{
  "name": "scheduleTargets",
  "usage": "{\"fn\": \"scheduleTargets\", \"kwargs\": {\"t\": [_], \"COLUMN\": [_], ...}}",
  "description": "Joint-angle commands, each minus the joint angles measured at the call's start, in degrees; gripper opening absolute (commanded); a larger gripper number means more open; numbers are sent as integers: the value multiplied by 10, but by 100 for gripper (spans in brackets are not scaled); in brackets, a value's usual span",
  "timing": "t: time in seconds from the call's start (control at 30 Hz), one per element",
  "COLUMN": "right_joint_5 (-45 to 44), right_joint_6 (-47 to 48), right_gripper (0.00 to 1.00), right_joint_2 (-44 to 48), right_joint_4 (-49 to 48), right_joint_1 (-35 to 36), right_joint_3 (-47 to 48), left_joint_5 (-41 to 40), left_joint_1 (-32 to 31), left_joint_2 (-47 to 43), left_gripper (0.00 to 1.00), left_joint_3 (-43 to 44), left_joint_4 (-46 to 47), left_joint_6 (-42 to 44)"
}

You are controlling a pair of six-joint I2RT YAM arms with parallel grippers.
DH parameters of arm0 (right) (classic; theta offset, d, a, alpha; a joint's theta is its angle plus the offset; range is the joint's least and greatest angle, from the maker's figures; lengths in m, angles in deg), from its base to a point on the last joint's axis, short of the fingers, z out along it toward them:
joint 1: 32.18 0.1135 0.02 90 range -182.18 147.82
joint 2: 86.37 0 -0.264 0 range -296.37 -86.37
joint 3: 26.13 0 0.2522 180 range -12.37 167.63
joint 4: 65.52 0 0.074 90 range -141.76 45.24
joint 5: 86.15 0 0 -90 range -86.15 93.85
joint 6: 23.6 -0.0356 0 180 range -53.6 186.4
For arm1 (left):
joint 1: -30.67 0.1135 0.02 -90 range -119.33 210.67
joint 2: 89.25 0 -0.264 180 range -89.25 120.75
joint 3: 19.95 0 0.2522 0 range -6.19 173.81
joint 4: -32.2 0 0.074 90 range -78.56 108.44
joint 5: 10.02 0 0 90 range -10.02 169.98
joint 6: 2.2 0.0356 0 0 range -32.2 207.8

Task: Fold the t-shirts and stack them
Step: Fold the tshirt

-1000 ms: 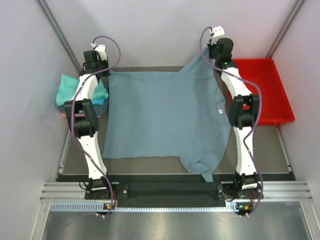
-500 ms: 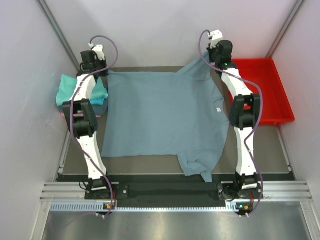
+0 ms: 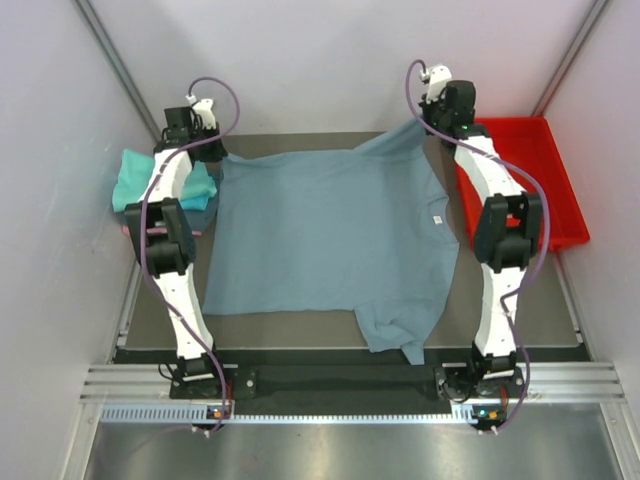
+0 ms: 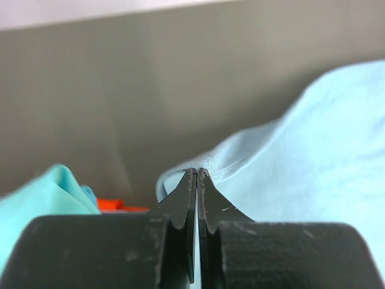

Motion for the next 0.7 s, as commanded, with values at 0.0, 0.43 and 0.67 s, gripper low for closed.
{"fn": "scheduleTargets", "kwargs": {"t": [0.0, 0.43, 0.67], "right_joint_5": [16, 36, 38], "right_joint_6": [-8, -2, -4], "right_gripper": [0, 0, 0], "right_joint_2": [101, 283, 342], "right_joint_4": [3, 20, 28], "right_joint_1": [-4, -4, -3], "right_joint_3": [-30, -250, -307], "left_joint_5": [36, 53, 53], "left_joint_1": [2, 10, 13], "left_joint_2": [-70, -210, -256], "left_gripper": [0, 0, 0], "left_joint_3": [-5, -127, -183], "left_joint_4": [-45, -69, -67], "left_joint_6": [16, 32, 32]}}
